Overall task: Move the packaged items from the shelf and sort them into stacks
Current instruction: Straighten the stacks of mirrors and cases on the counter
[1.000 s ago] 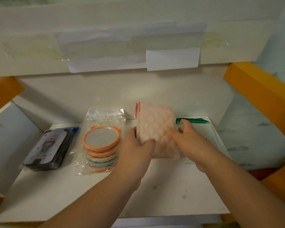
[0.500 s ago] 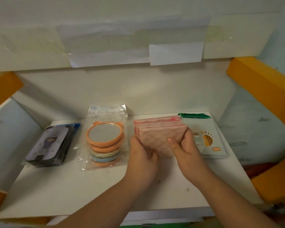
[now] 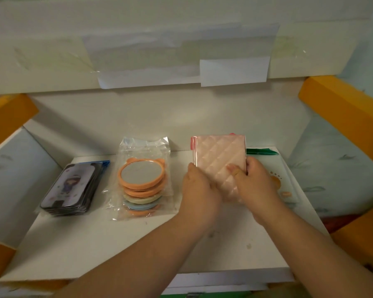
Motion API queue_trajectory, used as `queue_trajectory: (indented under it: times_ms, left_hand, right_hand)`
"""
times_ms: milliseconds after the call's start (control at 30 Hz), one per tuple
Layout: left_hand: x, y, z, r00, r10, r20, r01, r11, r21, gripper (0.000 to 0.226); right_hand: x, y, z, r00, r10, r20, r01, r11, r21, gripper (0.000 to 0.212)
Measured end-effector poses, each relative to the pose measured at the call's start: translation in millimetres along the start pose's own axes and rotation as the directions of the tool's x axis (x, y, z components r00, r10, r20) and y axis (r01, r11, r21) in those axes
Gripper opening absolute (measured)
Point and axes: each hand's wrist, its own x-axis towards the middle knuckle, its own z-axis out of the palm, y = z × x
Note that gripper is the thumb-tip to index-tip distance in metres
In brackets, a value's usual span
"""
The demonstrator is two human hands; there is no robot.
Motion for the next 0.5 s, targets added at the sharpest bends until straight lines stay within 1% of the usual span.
queue_trajectory:
  times_ms: [33, 67, 133, 200, 267, 333, 400, 500]
  left_hand:
    - [5, 5, -1, 0.999, -0.051, 0.017, 0.049, 0.994, 0.098, 0.047]
    - [11, 9, -3, 0.990, -0.132, 0.045, 0.122, 0.977, 0.175, 0.057]
    - [21, 16, -6, 0.946, -0.309, 0.094, 0.278, 0.927, 0.253, 0.072]
    - [28, 18, -8, 0.912, -0.397, 0.105, 0.336, 0.869, 0.363, 0.070]
    - [33, 16, -9, 0.918, -0.383, 0.102, 0.310, 0.854, 0.418, 0.059]
    - [35, 16, -10, 0.922, -0.377, 0.095, 0.303, 0.850, 0.431, 0.049]
    - [37, 14, -9, 0.925, -0.373, 0.073, 0.304, 0.841, 0.448, 0.046]
    - [37, 11, -7, 0.928, -0.370, 0.036, 0.312, 0.828, 0.467, 0.050]
  right_hand:
    - [5, -3, -1, 0.999, 0.045, 0.029, -0.044, 0.999, -0.030, 0.019]
    - [10, -6, -2, 0.994, 0.082, 0.070, -0.078, 0.995, -0.063, 0.020]
    - [18, -11, -3, 0.974, 0.154, 0.167, -0.132, 0.982, -0.137, 0.023]
    - [22, -17, -1, 0.939, 0.228, 0.256, -0.173, 0.960, -0.221, 0.020]
    - [25, -23, 3, 0.912, 0.278, 0.301, -0.187, 0.937, -0.296, 0.016]
    - [28, -28, 8, 0.904, 0.301, 0.302, -0.194, 0.921, -0.337, 0.010]
    - [30, -32, 11, 0.912, 0.270, 0.310, -0.158, 0.927, -0.341, 0.015]
    - [29, -33, 10, 0.911, 0.208, 0.356, -0.052, 0.915, -0.400, 0.021]
